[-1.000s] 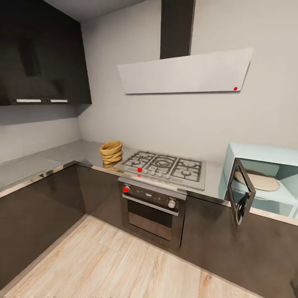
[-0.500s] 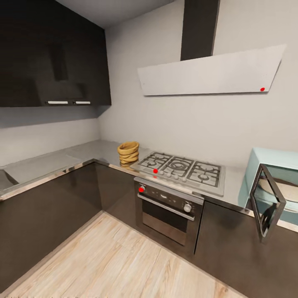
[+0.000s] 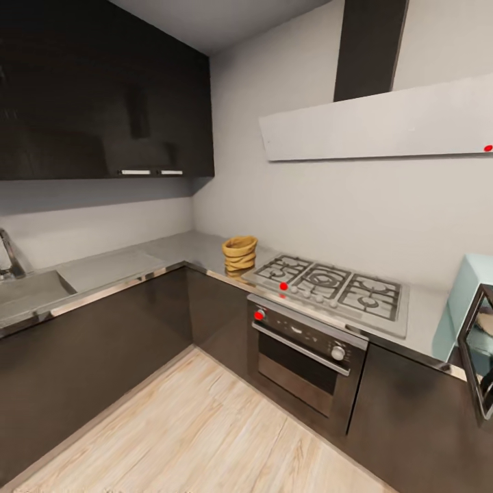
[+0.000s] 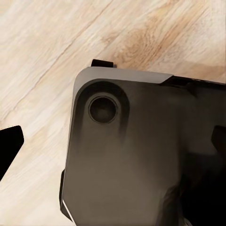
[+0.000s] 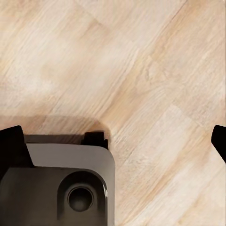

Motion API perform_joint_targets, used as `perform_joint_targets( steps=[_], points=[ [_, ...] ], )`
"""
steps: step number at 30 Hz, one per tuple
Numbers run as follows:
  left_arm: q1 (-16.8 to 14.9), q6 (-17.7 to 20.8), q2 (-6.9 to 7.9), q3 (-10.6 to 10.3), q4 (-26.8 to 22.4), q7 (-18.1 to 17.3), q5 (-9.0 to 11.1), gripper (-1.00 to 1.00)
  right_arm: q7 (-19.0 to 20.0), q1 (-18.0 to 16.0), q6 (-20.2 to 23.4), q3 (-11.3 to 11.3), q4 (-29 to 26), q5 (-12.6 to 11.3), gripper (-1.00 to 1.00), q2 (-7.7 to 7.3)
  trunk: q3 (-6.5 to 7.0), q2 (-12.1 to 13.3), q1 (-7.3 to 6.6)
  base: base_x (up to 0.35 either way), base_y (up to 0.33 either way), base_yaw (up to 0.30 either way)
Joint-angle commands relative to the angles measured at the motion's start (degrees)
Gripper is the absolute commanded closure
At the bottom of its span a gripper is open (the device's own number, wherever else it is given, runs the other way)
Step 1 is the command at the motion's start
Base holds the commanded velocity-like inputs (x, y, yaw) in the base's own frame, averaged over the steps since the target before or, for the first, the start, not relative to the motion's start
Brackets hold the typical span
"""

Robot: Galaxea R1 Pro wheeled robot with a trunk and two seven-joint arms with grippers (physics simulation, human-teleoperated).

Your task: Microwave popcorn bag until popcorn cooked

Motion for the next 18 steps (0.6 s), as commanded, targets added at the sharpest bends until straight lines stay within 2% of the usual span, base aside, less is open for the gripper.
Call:
perform_joint_targets(
  steps=[1,18],
  points=[
    [0.0,-0.1,-0.01,0.1,0.0,0.0,0.4,-1.0,0.1,-0.1,-0.3,-0.5,0.2,0.4,-1.0,-0.05,-0.02,0.0,0.0,0.0,0.0,0.261],
    [0.0,-0.1,0.16,0.1,0.0,0.0,0.4,-1.0,0.1,-0.1,-0.3,-0.5,0.2,0.5,-1.0,-0.05,0.66,0.0,0.0,0.0,0.0,0.261]
  ],
)
